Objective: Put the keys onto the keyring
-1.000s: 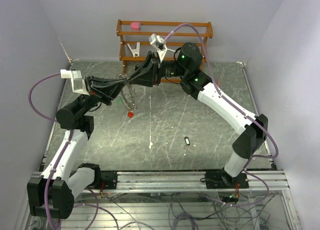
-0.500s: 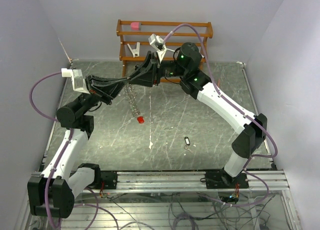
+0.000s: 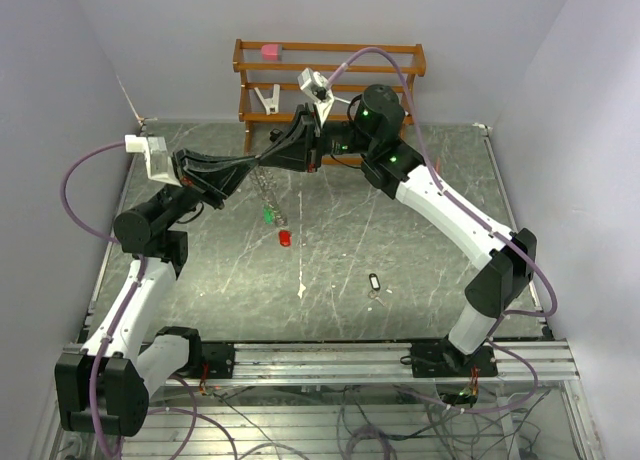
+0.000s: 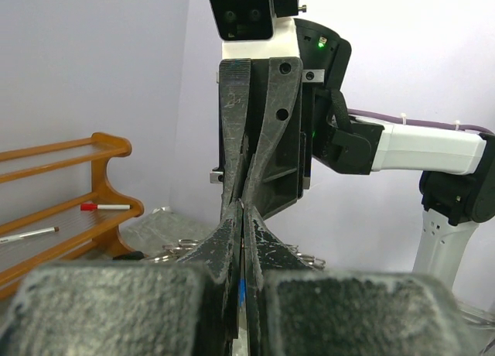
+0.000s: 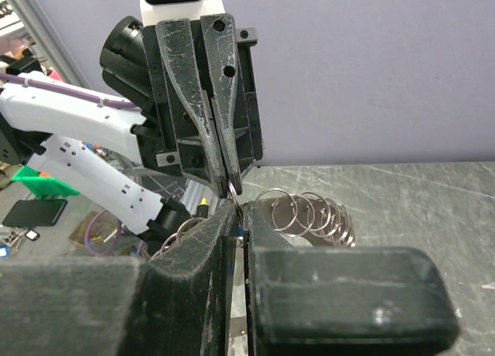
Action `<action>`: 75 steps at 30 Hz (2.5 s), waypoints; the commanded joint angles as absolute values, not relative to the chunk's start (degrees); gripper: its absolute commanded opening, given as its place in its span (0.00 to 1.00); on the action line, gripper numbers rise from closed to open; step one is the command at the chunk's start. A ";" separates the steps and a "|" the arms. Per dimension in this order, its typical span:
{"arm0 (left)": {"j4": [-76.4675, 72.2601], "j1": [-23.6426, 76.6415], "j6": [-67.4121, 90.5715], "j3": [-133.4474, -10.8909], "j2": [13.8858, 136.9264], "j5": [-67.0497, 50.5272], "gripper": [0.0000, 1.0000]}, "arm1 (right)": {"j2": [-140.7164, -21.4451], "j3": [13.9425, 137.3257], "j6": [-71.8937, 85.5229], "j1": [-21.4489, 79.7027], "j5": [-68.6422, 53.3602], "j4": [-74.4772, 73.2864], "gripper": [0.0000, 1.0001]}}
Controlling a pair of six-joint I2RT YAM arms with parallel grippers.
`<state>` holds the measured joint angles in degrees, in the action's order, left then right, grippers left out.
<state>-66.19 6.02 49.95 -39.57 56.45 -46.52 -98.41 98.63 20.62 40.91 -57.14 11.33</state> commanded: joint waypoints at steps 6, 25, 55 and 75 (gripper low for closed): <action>-63.80 5.19 48.35 -41.52 55.01 -46.91 0.16 | -96.93 102.56 17.43 40.99 -56.41 3.45 0.00; -55.86 4.66 43.99 -46.99 56.43 -50.18 0.75 | -101.05 121.06 1.59 41.00 -37.01 -37.96 0.00; 14.39 19.09 -6.52 -60.29 63.98 -46.64 0.98 | -104.08 127.33 14.00 41.40 -18.90 -59.18 0.00; 14.26 19.13 -16.78 -67.10 68.07 -70.26 0.96 | -103.01 125.30 6.07 41.54 -35.97 -63.25 0.00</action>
